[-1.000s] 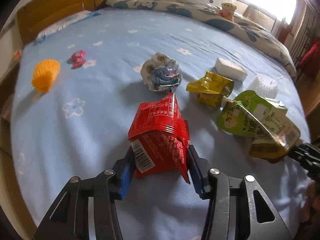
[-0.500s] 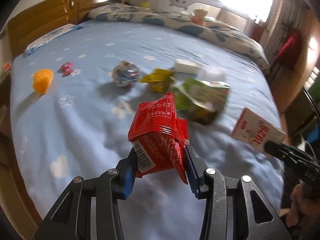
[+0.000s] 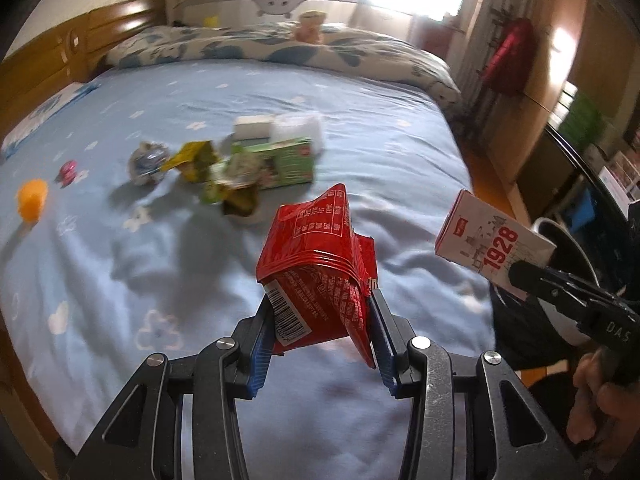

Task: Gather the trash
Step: 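Carry the red bag and carton over the bin with both tools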

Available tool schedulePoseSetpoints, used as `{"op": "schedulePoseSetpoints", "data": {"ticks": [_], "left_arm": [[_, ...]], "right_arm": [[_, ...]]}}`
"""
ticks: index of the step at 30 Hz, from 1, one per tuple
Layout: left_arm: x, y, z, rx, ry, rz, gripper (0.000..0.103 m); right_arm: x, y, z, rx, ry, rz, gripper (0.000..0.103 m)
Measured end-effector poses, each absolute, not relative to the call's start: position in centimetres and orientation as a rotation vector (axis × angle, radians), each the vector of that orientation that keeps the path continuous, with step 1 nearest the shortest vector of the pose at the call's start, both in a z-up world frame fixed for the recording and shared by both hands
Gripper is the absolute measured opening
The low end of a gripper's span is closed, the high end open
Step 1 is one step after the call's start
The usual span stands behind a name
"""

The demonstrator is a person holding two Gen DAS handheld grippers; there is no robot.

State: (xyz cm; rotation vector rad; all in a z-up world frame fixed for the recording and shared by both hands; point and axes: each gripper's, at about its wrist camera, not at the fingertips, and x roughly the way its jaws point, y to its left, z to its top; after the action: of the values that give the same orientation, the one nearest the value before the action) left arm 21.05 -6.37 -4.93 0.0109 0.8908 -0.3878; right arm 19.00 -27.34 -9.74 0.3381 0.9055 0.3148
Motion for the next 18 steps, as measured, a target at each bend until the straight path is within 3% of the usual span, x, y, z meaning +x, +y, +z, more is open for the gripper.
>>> {"op": "schedulePoseSetpoints", "data": {"ticks": [18], "left_arm": [[18.2,-15.0,-3.4,0.116,0.876,-0.59,0.042]], "right_arm": [[12.5,-35.1,-7.9,0.396,0.847,0.156,0.035]]}}
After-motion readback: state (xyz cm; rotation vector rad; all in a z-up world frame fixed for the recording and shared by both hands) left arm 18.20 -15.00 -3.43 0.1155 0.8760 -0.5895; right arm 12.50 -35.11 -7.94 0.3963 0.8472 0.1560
